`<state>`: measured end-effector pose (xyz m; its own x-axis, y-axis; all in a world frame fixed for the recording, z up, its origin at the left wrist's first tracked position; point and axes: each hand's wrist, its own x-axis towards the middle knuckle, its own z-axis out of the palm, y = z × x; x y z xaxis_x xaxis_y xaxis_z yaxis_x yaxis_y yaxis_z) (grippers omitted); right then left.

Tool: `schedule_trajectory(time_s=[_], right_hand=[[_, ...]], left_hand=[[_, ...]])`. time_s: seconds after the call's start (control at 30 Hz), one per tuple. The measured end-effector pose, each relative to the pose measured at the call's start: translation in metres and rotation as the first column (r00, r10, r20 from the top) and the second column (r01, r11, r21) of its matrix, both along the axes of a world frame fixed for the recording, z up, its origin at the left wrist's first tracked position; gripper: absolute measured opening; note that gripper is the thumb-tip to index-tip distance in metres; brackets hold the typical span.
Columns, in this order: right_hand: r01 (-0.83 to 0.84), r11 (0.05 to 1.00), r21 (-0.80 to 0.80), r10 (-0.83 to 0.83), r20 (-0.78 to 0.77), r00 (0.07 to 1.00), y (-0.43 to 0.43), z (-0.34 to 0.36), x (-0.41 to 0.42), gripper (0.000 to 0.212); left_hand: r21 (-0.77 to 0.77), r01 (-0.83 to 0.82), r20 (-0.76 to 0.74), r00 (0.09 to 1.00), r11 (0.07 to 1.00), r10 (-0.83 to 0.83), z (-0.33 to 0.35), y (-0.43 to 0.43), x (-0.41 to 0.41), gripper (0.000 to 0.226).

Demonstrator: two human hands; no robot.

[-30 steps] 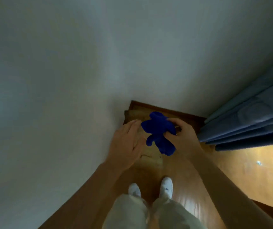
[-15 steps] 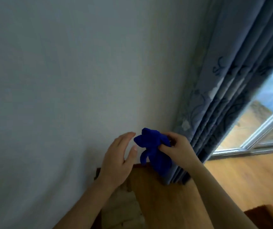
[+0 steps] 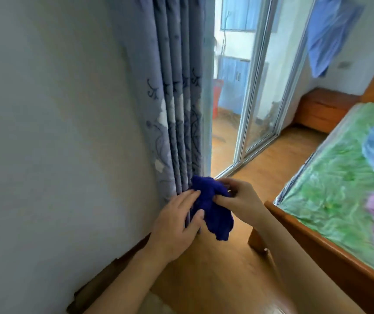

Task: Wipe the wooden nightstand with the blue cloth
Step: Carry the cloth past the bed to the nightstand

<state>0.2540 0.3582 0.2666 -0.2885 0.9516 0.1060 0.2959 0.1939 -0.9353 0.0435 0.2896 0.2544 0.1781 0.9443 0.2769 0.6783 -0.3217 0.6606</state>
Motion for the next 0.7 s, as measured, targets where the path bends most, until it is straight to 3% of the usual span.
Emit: schedule_trajectory(time_s=[0.17,0.37,0.7], right_hand=[[0.116,0.993,0.016,-0.115,-0.086,0.99,-0.01,0.006,0.084,0.036],[0.255,0.964,0.07,-0.252,-0.058,0.966,-0.01,0.005,0.169,0.042],[0.388,0.92,0.05,-0.385,-0.05,0.921,0.03,-0.014,0.228,0.037]], left_hand=[[0.02,0.13,0.052,0.99,0.991,-0.131,0.011,0.024,0.087,0.051],[0.107,0.232,-0.04,0.973,0.967,-0.228,0.008,0.052,0.169,0.049],[0.153,0.359,-0.122,0.931,0.921,-0.343,-0.003,0.114,0.231,0.051]])
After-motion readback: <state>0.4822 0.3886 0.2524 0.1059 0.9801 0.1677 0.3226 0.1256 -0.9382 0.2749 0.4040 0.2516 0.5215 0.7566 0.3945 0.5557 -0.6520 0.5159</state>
